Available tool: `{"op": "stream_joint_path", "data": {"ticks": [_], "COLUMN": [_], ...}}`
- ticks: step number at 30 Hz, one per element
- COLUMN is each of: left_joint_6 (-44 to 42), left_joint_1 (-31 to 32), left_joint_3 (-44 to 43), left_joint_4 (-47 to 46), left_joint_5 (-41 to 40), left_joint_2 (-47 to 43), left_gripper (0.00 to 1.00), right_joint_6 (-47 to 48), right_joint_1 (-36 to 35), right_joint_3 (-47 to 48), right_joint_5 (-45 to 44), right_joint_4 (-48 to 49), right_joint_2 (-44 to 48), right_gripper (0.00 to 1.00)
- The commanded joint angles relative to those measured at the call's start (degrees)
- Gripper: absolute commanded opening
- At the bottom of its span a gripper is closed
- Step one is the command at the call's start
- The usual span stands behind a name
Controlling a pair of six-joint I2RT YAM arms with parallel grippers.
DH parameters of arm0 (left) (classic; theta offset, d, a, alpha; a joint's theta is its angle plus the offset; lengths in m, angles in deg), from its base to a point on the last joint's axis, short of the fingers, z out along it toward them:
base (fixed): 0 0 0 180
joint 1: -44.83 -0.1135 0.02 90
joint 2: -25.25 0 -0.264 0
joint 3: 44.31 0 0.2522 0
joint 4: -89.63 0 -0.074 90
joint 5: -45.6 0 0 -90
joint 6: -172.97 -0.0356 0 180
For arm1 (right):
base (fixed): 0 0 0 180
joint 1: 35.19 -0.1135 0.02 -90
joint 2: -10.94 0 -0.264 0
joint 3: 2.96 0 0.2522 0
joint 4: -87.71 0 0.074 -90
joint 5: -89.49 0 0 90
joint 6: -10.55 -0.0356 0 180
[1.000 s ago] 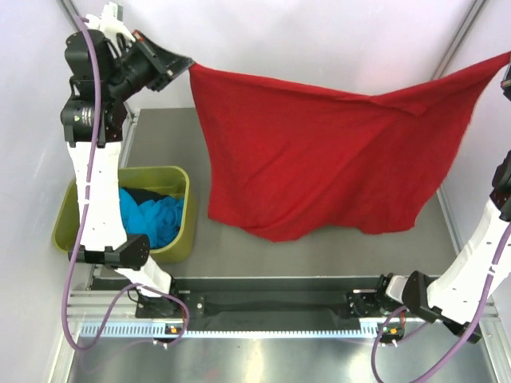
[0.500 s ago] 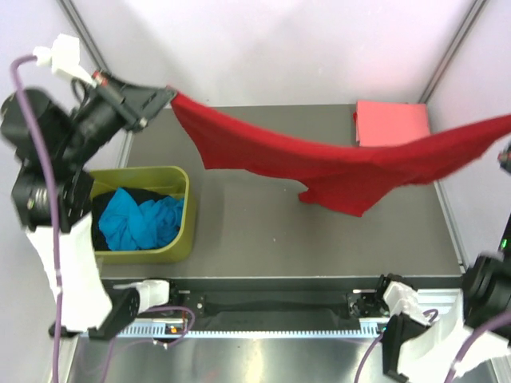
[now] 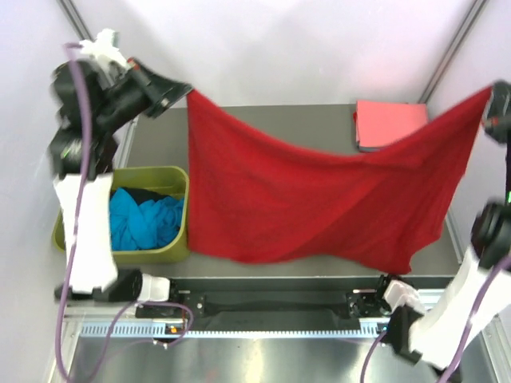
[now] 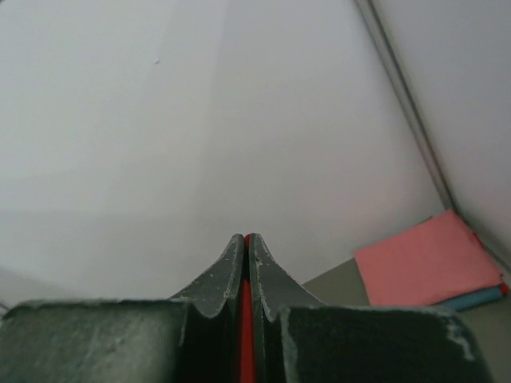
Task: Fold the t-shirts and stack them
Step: Flatten the tshirt out
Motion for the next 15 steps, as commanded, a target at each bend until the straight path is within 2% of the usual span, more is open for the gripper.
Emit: {"op": "stream_joint_path", "data": {"ticks": [1, 2, 3, 5, 6, 7, 9, 10, 13, 15], "left_joint_6": [2.6, 2.8, 3.0, 3.8, 4.0, 4.5, 5.3, 8.1, 15.7, 16.5], "left_joint_1": [-0.1, -0.1, -0.1, -0.1, -0.2, -0.2, -0.6, -0.7, -2.0, -1.6], "left_joint_3": [-0.6, -1.4, -3.4, -7.7, -9.9, -12.6, -21.0, -23.0, -24.4, -23.2], "left_joint_4": [-7.9, -8.9, -10.0, -14.4, -15.7, -17.0, -18.4, -19.7, -29.4, -32.6], "left_joint_5": [0.0, -0.3, -0.6, -0.7, -0.9, -1.4, -2.2, -1.9, 1.2, 2.4], "left_joint_2": [8.6, 10.6, 14.8, 19.1, 24.0, 26.6, 33.9, 35.8, 38.5, 36.0], "left_gripper": [0.0, 0.0, 0.0, 0.0, 0.0, 0.0, 0.0, 0.0, 0.0, 0.0], "right_joint_6": [-5.7, -3.9, -2.3, 1.4, 1.7, 1.4, -1.1, -1.7, -3.1, -0.7], "right_joint_1": [-2.7, -4.9, -10.4, -14.9, -17.2, -17.5, -17.3, -17.1, -16.4, -16.0], "right_joint_3": [-2.6, -1.5, 0.7, 12.2, 17.4, 28.3, 36.5, 37.8, 32.9, 34.7], "right_joint_5": [3.8, 0.1, -2.2, -4.5, -4.3, -3.9, -3.5, -3.6, -5.3, -5.4], "right_joint_4": [11.8, 12.0, 11.7, 9.1, 7.7, 6.6, 7.9, 10.4, 25.1, 28.4], "right_joint_2": [-12.0, -14.6, -17.5, -28.5, -32.7, -40.9, -47.3, -49.5, -48.7, -48.7], "right_gripper": [0.0, 0.0, 0.0, 0.0, 0.0, 0.0, 0.0, 0.0, 0.0, 0.0]}}
